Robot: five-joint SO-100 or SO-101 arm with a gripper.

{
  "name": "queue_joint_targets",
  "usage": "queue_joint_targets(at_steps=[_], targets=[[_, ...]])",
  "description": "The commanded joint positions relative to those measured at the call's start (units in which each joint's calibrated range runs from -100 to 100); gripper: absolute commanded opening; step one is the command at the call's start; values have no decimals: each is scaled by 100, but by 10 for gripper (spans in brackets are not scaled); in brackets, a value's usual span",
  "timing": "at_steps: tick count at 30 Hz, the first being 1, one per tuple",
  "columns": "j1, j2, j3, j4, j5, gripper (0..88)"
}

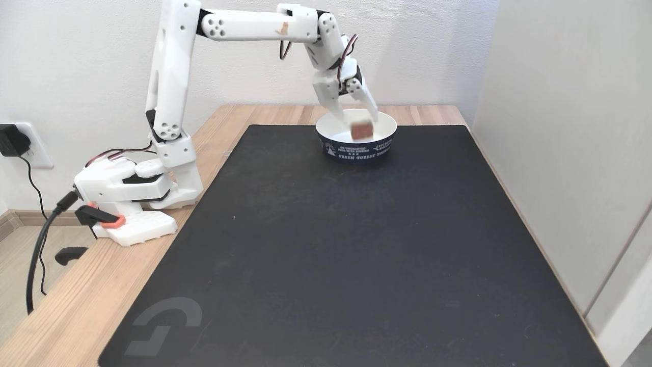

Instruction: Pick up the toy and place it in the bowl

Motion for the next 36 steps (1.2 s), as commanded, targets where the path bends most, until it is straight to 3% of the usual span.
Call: queue_joint_targets(at_steps=[1,6,7,8,9,12,16,17,20,22,28,36], targets=[[-26,-226,-268,-36,-9,233],[-18,-810,-259,23,12,209],[24,-952,-259,82,12,170],[141,-1402,-259,192,28,42],[241,-1652,-250,243,33,5],[760,-2994,219,421,137,26],[1396,-4495,1778,379,946,23],[1764,-5187,2842,302,1265,23],[2324,-6212,4680,-223,1531,23],[2675,-7263,6609,-1230,1708,23],[2826,-9680,9592,-2221,1724,23],[3453,-12148,11458,-1433,1729,22]])
